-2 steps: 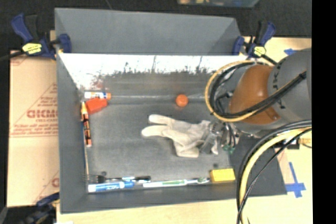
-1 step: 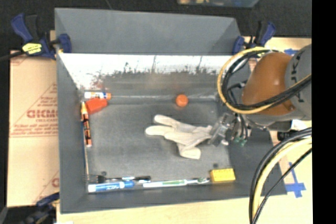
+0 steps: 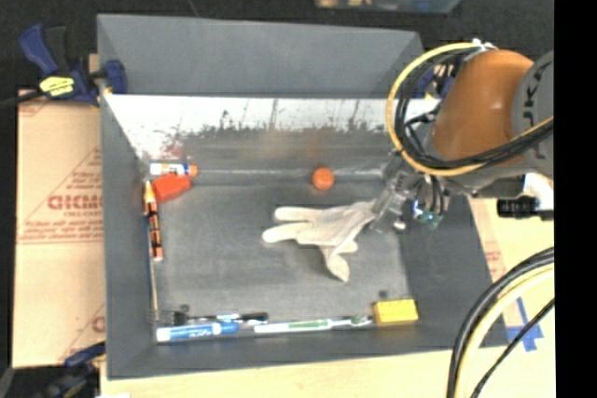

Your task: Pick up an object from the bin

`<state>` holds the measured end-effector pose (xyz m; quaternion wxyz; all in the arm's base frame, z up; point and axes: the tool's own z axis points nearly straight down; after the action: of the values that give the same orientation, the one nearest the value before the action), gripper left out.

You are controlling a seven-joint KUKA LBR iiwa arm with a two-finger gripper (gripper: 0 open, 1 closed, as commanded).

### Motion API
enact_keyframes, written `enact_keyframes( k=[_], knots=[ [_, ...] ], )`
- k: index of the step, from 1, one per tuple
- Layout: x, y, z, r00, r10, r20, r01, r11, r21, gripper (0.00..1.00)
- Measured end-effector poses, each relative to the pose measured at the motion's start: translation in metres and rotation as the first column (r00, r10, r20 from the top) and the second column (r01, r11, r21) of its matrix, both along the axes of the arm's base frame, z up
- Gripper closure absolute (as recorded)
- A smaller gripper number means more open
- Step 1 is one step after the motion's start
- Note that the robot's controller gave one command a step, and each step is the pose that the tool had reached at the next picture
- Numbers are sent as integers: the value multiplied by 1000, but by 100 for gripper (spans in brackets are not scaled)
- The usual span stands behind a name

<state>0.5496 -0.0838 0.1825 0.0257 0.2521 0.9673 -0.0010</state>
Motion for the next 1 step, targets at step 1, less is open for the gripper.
enact_keyframes(
  k=[1],
  knots=[
    [-42, -10, 19, 1000, -11, -11, 11, 1000, -1, 100]
  ],
)
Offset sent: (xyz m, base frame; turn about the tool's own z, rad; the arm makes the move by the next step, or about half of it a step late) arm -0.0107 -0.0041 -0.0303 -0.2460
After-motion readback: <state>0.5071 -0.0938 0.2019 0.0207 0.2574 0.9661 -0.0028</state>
